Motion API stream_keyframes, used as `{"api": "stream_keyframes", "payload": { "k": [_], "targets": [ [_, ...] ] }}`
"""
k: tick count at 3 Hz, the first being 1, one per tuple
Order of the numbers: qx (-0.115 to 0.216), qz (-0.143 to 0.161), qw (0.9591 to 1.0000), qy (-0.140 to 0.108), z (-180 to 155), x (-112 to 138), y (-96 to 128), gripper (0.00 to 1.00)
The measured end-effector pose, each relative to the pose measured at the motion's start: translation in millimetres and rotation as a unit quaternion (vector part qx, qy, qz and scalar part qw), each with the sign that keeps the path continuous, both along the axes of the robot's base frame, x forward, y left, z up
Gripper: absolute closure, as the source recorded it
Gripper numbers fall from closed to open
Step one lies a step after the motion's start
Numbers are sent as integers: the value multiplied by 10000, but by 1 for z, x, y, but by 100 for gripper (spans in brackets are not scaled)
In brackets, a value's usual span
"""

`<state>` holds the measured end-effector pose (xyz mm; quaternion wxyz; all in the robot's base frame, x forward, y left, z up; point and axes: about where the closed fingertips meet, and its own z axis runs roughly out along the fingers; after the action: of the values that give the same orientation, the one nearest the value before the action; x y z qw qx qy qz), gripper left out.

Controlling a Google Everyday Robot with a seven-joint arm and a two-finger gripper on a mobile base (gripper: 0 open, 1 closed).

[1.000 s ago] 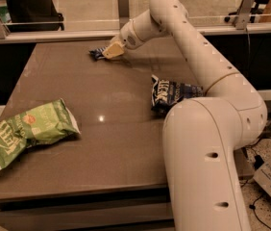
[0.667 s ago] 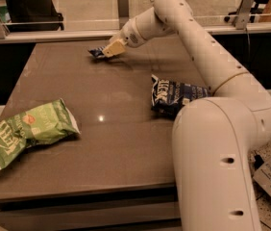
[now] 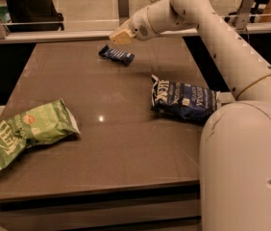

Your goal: Pick rxbar blueberry

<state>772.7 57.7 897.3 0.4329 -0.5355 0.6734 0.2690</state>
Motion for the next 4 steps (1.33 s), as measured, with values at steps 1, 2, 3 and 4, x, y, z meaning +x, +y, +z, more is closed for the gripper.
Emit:
{"api": "stream_keyframes", "payload": {
  "k": [1, 2, 3, 4],
  "targets": [
    [152, 3, 9999, -75, 16, -9, -6, 100],
    [155, -30, 9999, 28, 11, -12, -9, 84],
    [-52, -30, 9998, 181, -7, -8, -5, 61],
    [-265, -64, 9991, 335, -27, -2, -4, 36]
  ]
}}
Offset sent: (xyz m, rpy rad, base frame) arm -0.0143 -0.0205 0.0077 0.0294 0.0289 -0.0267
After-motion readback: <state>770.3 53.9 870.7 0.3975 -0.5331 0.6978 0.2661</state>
